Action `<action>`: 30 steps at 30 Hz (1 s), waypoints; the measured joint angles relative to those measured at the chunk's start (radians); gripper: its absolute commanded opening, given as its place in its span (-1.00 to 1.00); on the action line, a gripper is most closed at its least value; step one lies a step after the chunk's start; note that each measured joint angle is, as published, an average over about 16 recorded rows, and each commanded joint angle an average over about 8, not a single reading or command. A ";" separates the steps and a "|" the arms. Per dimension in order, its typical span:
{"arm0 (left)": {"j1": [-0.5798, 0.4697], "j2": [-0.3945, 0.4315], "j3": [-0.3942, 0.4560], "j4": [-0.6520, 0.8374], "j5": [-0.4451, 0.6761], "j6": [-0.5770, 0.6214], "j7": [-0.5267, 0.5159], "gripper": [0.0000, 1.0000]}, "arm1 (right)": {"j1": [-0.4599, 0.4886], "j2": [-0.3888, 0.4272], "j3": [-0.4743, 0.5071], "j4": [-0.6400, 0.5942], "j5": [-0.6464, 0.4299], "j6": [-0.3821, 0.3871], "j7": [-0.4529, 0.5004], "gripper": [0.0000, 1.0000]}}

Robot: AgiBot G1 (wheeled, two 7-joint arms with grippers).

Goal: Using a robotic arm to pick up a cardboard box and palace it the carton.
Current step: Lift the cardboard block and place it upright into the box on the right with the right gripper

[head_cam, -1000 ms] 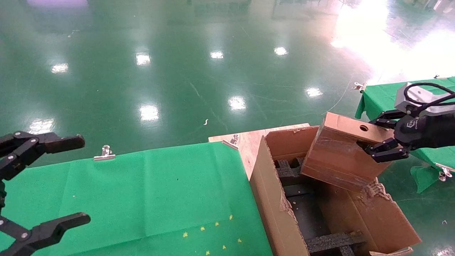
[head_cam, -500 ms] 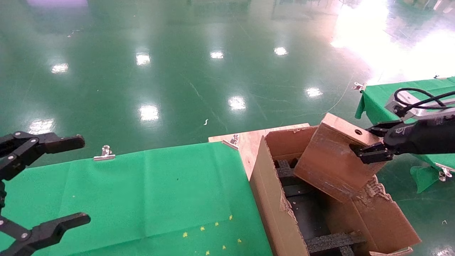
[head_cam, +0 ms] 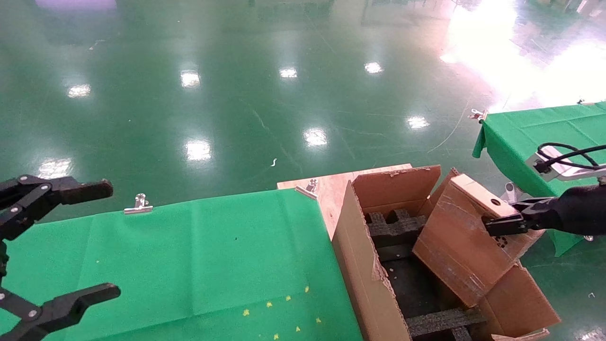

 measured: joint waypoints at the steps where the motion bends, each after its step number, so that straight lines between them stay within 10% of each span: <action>1: 0.000 0.000 0.000 0.000 0.000 0.000 0.000 1.00 | -0.004 0.005 -0.001 0.011 -0.001 0.007 0.015 -1.00; 16: 0.000 0.000 0.000 0.000 0.000 0.000 0.000 1.00 | -0.066 0.027 -0.019 0.113 -0.010 0.135 0.158 -1.00; 30: 0.000 0.000 0.000 0.000 0.000 0.000 0.000 1.00 | -0.207 0.125 -0.083 0.422 -0.095 0.453 0.551 -1.00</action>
